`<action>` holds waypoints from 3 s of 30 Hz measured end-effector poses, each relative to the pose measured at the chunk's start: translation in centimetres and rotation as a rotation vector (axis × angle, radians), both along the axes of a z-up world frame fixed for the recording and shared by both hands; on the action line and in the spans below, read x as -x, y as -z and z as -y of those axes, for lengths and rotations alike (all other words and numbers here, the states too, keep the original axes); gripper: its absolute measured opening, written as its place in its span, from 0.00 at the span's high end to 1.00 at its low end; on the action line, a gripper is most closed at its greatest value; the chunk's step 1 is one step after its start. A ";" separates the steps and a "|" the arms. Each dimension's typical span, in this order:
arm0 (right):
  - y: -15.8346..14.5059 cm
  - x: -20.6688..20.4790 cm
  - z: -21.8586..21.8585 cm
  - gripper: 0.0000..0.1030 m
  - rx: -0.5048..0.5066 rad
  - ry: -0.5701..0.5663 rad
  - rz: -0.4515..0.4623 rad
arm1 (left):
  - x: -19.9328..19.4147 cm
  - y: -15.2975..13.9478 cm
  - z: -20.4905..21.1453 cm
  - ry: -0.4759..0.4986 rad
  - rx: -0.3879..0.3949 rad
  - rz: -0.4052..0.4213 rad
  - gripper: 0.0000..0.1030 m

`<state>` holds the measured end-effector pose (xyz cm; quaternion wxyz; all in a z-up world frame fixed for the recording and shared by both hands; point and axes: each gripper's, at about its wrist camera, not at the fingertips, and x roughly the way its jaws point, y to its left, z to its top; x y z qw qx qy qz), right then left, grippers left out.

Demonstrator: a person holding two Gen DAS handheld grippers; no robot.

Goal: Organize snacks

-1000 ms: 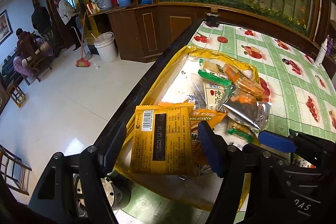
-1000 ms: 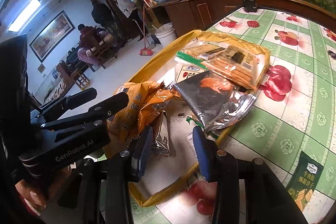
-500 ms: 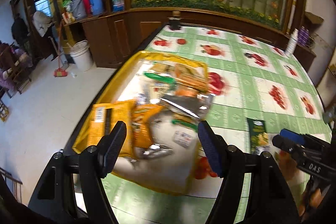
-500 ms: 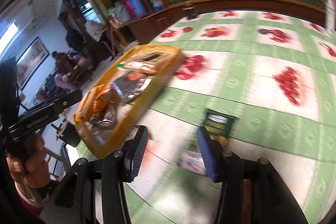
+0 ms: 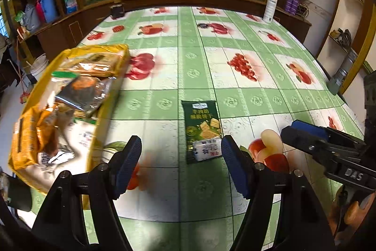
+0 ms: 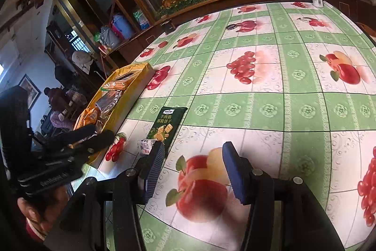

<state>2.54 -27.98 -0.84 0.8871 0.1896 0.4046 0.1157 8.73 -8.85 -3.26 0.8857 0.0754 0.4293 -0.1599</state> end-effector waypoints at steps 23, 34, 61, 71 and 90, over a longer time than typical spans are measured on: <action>1.2 -2.3 -2.1 0.47 0.000 -0.059 -0.027 | -0.6 2.5 -2.4 -0.007 0.061 -0.121 0.72; 2.4 -6.6 -9.7 0.39 0.158 -0.116 -0.120 | 0.3 1.9 -5.6 -0.045 0.100 -0.113 0.72; -2.0 -2.8 -6.5 0.56 0.213 -0.100 0.013 | 1.0 -1.0 -5.8 -0.075 0.058 -0.008 0.72; -4.1 -0.6 -4.5 0.56 0.065 -0.082 0.059 | 1.6 -2.5 -5.2 -0.090 0.012 0.049 0.72; -6.1 -0.4 -6.2 0.56 0.000 -0.132 0.101 | 1.8 -3.5 -6.3 -0.136 -0.018 0.100 0.72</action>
